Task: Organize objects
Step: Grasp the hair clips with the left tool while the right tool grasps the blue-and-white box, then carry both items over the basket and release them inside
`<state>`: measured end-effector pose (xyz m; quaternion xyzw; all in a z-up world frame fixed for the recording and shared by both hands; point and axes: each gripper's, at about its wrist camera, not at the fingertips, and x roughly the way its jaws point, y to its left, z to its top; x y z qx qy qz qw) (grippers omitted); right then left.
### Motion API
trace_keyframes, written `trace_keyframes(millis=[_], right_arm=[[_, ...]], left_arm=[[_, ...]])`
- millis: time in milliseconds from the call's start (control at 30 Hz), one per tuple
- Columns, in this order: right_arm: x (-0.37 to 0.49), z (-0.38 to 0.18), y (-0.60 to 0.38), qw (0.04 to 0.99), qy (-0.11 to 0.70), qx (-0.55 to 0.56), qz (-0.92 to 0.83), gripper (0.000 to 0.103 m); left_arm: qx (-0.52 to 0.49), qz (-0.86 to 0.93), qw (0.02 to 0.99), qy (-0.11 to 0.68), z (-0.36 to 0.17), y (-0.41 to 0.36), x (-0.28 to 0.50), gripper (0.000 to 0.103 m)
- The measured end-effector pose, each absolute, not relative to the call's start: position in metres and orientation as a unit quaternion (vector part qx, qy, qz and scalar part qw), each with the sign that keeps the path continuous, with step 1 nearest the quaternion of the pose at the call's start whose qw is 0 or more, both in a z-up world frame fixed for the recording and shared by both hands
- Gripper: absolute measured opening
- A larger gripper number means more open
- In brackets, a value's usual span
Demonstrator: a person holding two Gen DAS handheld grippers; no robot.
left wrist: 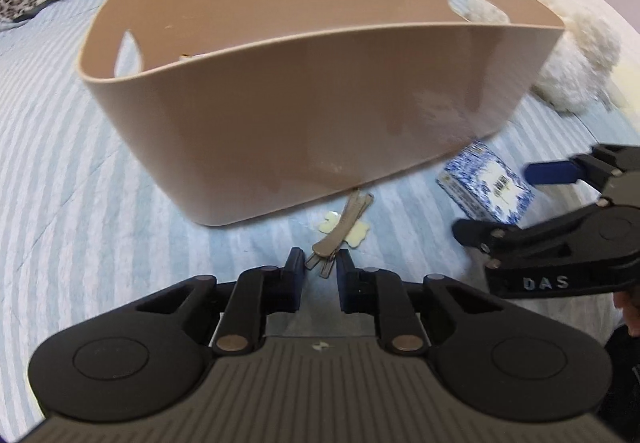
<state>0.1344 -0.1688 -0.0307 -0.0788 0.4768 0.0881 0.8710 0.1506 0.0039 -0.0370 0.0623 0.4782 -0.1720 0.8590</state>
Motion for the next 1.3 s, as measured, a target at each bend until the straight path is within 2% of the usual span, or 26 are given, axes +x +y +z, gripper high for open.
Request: trace_keyframes(millis=[100,167,233,867,1300], right_arm=[[0.133,-0.030,-0.165,0.872,0.472,-0.085,0.097,0.075],[0.132,-0.030,-0.162,0.871,0.471,-0.089,0.103,0.055],[0.131,-0.028,-0.160,0.871,0.469,-0.094,0.110,0.043],[0.102,0.000,-0.179,0.883,0.444,-0.098,0.118,0.043],[0.071,0.082,-0.172,0.923,0.352,-0.084,0.130,0.043]], left_arm=[[0.072,-0.173,0.860,0.475,-0.035,0.006,0.150,0.018],[0.071,-0.172,0.859,0.476,-0.034,0.006,0.150,0.018],[0.068,-0.170,0.859,0.478,-0.032,0.008,0.150,0.017],[0.070,-0.189,0.872,0.445,0.003,0.010,0.119,0.016],[0.051,-0.208,0.898,0.384,0.055,0.024,0.089,0.016]])
